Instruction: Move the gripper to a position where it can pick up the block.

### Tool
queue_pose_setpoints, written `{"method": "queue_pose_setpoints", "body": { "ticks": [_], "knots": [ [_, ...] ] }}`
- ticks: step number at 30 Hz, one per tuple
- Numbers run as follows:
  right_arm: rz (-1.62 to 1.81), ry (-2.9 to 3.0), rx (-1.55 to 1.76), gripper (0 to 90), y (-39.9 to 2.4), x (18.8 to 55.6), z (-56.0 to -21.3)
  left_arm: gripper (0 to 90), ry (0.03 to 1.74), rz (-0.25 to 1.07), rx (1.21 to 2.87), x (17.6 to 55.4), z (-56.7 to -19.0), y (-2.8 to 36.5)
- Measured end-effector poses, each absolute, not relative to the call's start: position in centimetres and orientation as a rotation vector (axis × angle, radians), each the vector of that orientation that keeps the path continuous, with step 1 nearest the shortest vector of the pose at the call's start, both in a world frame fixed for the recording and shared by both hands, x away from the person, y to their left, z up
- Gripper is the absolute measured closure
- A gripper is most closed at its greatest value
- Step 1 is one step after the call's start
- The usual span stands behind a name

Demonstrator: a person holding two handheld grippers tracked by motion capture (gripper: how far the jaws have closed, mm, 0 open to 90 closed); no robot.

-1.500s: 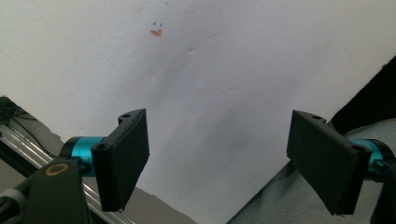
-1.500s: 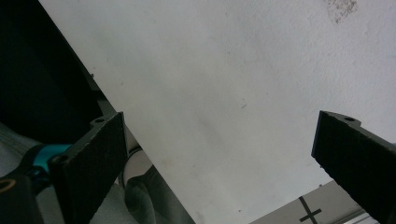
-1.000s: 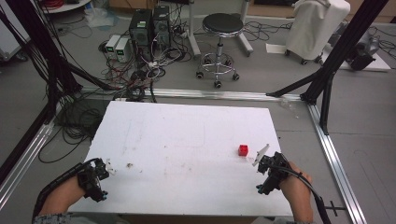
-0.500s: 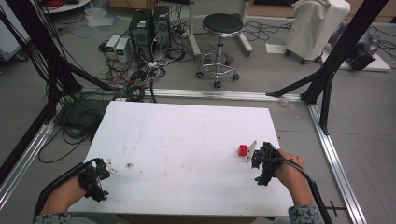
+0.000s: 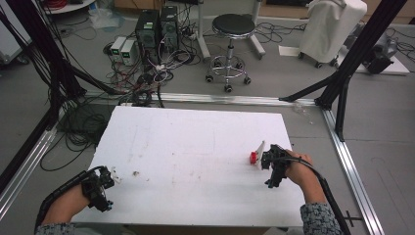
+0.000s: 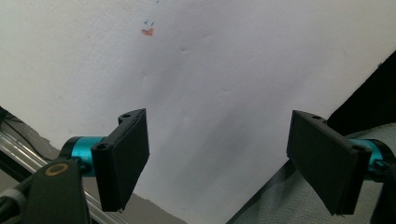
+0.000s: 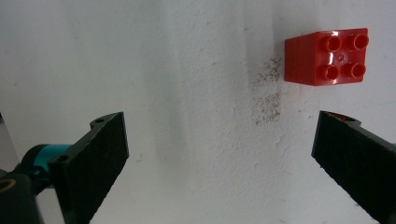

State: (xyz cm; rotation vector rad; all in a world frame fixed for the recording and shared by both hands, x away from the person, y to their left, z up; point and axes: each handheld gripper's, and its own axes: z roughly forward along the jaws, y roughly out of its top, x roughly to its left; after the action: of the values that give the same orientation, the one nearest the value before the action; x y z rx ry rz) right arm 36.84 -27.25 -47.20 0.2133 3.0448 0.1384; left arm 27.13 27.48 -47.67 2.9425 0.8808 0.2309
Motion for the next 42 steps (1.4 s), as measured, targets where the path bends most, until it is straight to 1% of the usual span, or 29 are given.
{"method": "queue_pose_setpoints", "body": {
  "ticks": [16,22,24,26,33,42],
  "knots": [
    [0.105,3.098,0.245,3.1,-27.5,38.5,-47.3,21.4,0.9,0.224,2.931,27.2,-47.9,27.7],
    [0.039,3.095,0.229,3.0,-27.2,38.9,-47.0,21.4,0.896,0.221,2.926,27.1,-47.9,27.6],
    [0.076,3.097,0.212,3.0,-27.0,39.1,-46.7,21.4,0.893,0.22,2.929,27.1,-47.9,27.7],
    [0.191,3.079,0.211,3.0,-27.1,39.3,-46.5,21.4,0.901,0.225,2.925,27.1,-47.9,27.8],
    [0.069,3.088,0.205,3.0,-26.4,40.6,-47.6,21.4,0.911,0.22,2.92,27.1,-47.9,28.0],
    [0.087,3.092,0.183,3.0,-25.6,42.5,-48.3,21.4,0.915,0.217,2.92,27.1,-48.1,28.0]
  ]
}}
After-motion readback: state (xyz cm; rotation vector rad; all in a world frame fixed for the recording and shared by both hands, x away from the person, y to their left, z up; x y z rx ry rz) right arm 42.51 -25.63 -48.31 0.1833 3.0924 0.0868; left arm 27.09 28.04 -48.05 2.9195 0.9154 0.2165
